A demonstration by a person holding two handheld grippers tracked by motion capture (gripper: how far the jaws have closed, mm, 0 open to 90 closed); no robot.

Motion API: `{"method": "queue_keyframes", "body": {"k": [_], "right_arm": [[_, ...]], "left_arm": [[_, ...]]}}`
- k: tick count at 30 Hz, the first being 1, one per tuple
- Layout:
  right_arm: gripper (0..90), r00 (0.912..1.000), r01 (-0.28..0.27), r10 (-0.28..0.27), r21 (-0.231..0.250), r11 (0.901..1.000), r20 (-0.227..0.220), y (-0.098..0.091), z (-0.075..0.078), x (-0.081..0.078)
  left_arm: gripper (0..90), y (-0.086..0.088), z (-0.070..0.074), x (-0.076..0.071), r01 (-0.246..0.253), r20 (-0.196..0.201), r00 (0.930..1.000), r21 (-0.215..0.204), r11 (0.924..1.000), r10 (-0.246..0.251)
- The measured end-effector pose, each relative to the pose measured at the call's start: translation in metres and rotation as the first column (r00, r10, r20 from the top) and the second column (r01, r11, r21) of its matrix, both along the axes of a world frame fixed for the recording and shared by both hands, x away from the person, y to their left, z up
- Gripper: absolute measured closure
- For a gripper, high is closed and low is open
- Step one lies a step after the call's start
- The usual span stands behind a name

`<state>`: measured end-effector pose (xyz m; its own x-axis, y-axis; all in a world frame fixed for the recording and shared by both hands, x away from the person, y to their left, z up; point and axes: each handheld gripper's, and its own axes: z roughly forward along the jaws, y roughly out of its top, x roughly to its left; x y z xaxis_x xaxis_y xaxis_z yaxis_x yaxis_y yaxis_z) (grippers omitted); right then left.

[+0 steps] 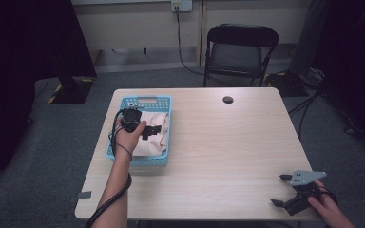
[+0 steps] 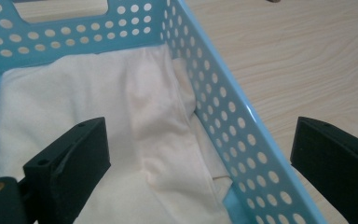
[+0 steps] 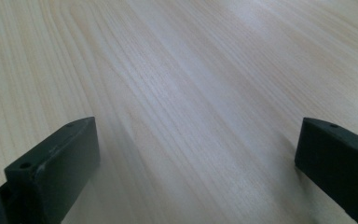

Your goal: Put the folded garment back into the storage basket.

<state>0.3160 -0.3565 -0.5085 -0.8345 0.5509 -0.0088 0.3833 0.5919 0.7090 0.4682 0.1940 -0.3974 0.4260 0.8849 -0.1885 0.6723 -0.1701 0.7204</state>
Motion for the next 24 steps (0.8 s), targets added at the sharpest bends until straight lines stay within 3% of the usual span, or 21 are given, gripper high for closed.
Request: {"method": "queue_keyframes", "body": {"k": [24], "right_arm": [[0.0,1.0,0.0,0.0,0.0,1.0,0.0,0.0,0.0,0.0]], "left_arm": [[3.9,-0.005,0.006,-0.027,0.068,0.054,0.9963,-0.005,0.9977,-0.067]]}}
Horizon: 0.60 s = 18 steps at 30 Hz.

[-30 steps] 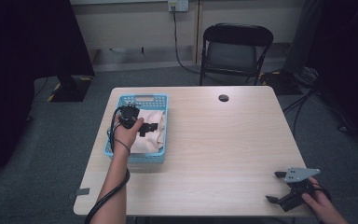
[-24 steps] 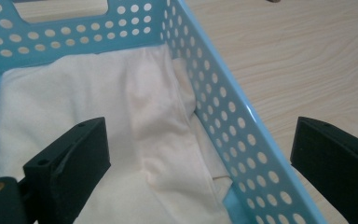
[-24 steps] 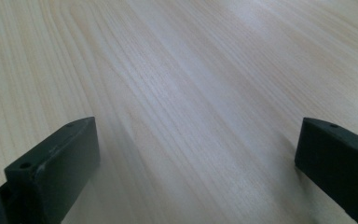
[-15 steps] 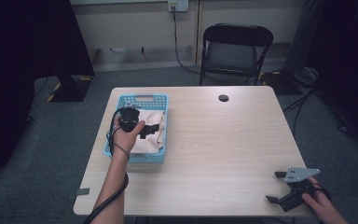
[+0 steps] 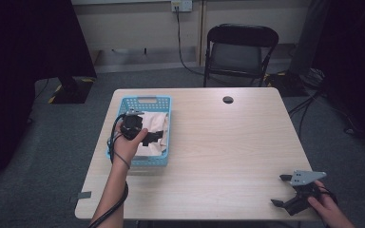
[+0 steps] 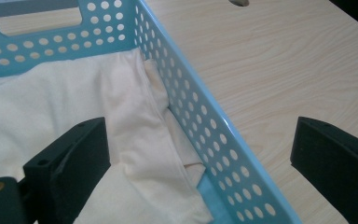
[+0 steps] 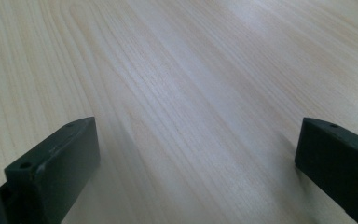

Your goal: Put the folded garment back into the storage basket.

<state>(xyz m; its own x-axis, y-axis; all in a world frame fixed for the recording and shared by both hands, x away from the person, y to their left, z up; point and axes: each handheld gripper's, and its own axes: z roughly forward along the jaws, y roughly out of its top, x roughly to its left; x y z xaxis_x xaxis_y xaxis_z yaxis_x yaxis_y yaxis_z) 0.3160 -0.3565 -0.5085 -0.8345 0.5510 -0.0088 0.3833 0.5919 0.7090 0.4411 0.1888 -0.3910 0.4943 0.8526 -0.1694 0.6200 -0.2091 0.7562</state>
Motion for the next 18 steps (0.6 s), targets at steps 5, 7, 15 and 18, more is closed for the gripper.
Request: {"method": "queue_keyframes", "body": {"k": [5,7,15,18], "right_arm": [[0.0,1.0,0.0,0.0,0.0,1.0,0.0,0.0,0.0,0.0],[0.0,1.0,0.0,0.0,0.0,1.0,0.0,0.0,0.0,0.0],[0.0,1.0,0.0,0.0,0.0,1.0,0.0,0.0,0.0,0.0],[0.0,1.0,0.0,0.0,0.0,1.0,0.0,0.0,0.0,0.0]], "left_arm": [[3.9,0.004,-0.002,-0.007,0.001,0.008,1.0,-0.003,1.0,-0.001],[3.9,0.005,-0.003,-0.009,-0.002,0.009,1.0,-0.005,1.0,0.002],[4.0,0.008,-0.008,-0.016,0.005,0.019,0.9998,0.0,1.0,-0.005],[3.9,0.008,-0.01,-0.018,0.007,0.021,0.9998,0.003,1.0,-0.007]]}}
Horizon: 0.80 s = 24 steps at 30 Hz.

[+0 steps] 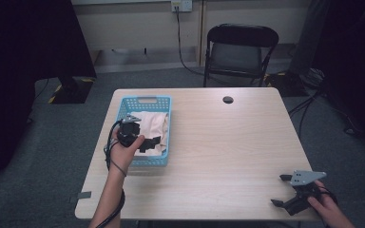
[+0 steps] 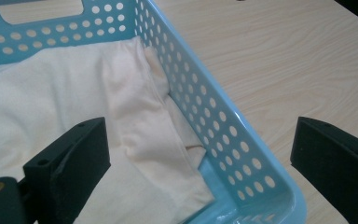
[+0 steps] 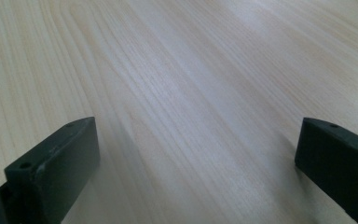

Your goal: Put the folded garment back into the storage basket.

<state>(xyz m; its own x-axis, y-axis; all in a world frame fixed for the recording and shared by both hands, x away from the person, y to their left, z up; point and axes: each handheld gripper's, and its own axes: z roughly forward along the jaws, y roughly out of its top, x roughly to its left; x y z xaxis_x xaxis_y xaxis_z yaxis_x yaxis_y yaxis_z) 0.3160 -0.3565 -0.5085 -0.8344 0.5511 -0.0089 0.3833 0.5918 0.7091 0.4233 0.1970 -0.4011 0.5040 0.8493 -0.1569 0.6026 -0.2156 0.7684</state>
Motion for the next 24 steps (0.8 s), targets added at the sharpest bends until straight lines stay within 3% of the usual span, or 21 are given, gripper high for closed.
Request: {"method": "queue_keyframes", "body": {"k": [16,24], "right_arm": [[0.0,1.0,0.0,0.0,0.0,1.0,0.0,0.0,0.0,0.0],[0.0,1.0,0.0,0.0,0.0,1.0,0.0,0.0,0.0,0.0]], "left_arm": [[3.9,0.003,-0.014,-0.015,0.013,0.012,0.9998,0.011,0.9999,-0.013],[3.9,0.005,-0.014,-0.024,0.021,0.034,0.9992,0.011,0.9997,-0.022]]}}
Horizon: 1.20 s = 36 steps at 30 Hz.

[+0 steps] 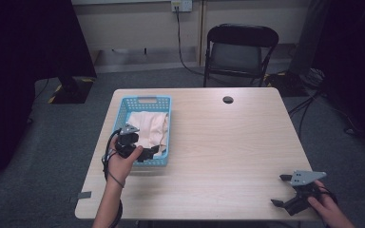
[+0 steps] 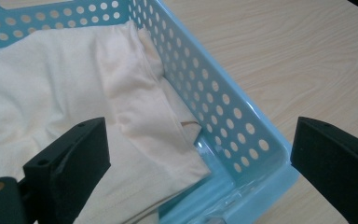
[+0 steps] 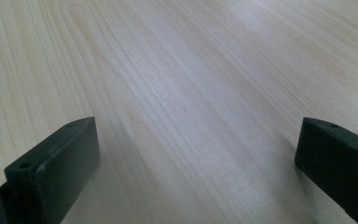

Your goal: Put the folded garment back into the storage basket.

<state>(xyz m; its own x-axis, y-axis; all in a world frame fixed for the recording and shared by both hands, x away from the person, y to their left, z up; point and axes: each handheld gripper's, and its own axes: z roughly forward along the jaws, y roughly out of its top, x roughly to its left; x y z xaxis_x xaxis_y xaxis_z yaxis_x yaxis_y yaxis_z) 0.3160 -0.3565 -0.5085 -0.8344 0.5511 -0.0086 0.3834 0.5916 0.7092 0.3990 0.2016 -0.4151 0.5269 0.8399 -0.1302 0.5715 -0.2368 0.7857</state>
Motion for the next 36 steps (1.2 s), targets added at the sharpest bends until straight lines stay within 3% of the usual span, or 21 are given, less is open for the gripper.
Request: {"method": "queue_keyframes", "body": {"k": [20,31,36], "right_arm": [[0.0,1.0,0.0,0.0,0.0,1.0,0.0,0.0,0.0,0.0],[0.0,1.0,0.0,0.0,0.0,1.0,0.0,0.0,0.0,0.0],[0.0,1.0,0.0,0.0,0.0,1.0,0.0,0.0,0.0,0.0]], "left_arm": [[3.7,0.005,-0.008,-0.016,0.009,0.028,0.9996,-0.015,0.9998,-0.008],[3.6,0.01,-0.01,-0.026,0.009,0.053,0.9986,0.006,0.9999,-0.009],[3.4,0.012,-0.016,-0.028,0.006,0.043,0.9991,0.01,0.9999,-0.006]]}}
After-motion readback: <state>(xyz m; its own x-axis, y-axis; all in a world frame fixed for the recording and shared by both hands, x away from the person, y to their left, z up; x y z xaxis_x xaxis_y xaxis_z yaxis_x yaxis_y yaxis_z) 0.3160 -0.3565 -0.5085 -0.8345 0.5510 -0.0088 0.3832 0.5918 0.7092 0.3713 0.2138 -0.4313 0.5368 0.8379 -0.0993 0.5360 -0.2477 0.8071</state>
